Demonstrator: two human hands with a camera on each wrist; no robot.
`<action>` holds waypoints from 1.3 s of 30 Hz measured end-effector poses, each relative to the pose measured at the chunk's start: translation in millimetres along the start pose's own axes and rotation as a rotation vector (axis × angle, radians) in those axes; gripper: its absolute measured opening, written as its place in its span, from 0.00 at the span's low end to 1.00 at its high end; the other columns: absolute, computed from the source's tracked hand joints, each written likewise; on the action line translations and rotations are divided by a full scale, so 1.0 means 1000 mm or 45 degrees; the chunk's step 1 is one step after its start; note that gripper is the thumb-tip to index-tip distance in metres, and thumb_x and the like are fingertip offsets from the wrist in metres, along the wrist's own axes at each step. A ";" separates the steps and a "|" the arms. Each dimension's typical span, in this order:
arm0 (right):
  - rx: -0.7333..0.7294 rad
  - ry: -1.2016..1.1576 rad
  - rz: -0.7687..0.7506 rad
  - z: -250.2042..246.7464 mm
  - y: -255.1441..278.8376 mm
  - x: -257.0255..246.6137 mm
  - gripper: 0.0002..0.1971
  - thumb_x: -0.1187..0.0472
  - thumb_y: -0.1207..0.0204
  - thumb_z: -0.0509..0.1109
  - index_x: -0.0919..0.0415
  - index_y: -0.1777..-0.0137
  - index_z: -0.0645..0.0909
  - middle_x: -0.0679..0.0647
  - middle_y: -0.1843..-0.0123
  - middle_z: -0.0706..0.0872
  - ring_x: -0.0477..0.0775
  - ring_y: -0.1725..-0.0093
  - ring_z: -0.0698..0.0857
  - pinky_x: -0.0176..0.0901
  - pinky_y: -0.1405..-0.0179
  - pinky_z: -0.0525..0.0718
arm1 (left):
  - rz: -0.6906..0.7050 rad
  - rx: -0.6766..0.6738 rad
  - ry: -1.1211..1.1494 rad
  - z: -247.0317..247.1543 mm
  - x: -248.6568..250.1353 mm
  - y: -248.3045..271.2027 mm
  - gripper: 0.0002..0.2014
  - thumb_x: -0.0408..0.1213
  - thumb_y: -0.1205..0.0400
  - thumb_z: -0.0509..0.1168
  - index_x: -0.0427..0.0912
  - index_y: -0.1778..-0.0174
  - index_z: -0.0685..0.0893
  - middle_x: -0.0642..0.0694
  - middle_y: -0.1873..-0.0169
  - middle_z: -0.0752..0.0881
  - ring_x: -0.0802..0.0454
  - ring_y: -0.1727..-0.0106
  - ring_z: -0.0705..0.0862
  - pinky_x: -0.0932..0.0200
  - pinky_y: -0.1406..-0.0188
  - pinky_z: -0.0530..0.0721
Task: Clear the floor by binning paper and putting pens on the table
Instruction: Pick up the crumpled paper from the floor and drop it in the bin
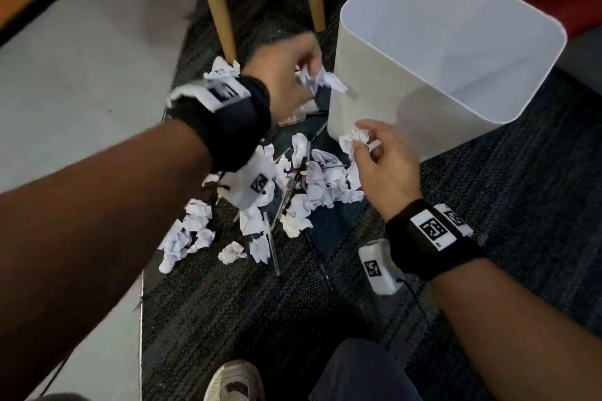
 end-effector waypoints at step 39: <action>0.184 0.406 0.044 -0.101 -0.060 -0.047 0.11 0.57 0.21 0.64 0.48 0.43 0.85 0.53 0.43 0.85 0.59 0.45 0.83 0.49 0.46 0.81 | 0.183 -0.007 -0.116 0.006 0.101 -0.056 0.25 0.24 0.24 0.58 0.56 0.38 0.78 0.46 0.53 0.82 0.44 0.55 0.84 0.52 0.56 0.86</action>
Point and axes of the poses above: each hand's wrist, its own y-axis away from the middle knuckle, its own z-axis out of the palm, x = y × z, the point moved 9 cm from there along -y, towards the middle knuckle
